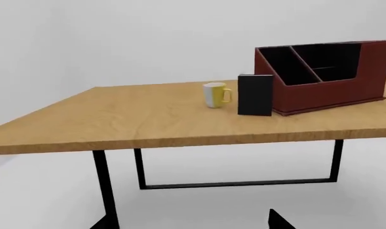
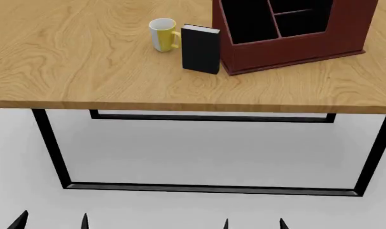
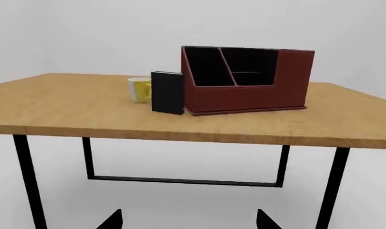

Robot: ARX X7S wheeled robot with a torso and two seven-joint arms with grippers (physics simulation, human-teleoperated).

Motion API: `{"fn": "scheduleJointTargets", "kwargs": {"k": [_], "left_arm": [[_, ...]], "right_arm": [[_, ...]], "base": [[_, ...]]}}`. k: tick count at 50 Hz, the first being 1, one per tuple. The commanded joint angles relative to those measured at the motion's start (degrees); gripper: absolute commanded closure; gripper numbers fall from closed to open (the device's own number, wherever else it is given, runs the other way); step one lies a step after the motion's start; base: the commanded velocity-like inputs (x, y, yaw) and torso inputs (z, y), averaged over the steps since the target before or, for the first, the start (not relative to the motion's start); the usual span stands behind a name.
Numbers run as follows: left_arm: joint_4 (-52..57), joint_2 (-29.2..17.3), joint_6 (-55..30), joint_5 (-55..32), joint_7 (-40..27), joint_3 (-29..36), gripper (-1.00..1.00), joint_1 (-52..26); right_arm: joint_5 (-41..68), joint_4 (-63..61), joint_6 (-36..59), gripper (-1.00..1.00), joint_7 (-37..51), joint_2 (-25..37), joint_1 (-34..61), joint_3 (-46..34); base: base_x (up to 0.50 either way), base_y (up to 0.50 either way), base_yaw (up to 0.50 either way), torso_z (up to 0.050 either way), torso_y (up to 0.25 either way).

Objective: Pick up the book and place it in the back compartment of the caddy.

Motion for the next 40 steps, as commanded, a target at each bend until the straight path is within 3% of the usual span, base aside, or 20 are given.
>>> {"fn": "scheduleJointTargets", "kwargs": {"k": [1,17,23,40], "left_arm": [[8.6,-1.0,-8.6,-1.6,-0.6,-1.2,-1.0,-2.8],[18.9,-2.0,-23.2,-6.0,-2.4,-3.9,-1.0,-17.7],[20.7,-2.7,-22.1,-6.9,-2.5,-3.9,-1.0,-18.1],[18.3,-3.9,-18.9,-5.3,-4.0,-1.6,-1.0,-17.4]], "right_arm": [[-0.1,-17.7,13.8,-1.0,0.9,1.5,0.8,0.1],[2.7,-37.4,34.8,-1.0,0.9,4.6,17.1,1.0],[2.7,-35.6,33.3,-1.0,0.8,5.6,18.4,1.3],[3.3,-33.7,32.9,-1.0,1.0,6.4,18.6,0.5]], "base": [[0.0,0.0,0.0,0.0,0.0],[0.0,0.0,0.0,0.0,0.0],[0.04,0.0,0.0,0.0,0.0],[0.5,-0.02,0.0,0.0,0.0]]}}
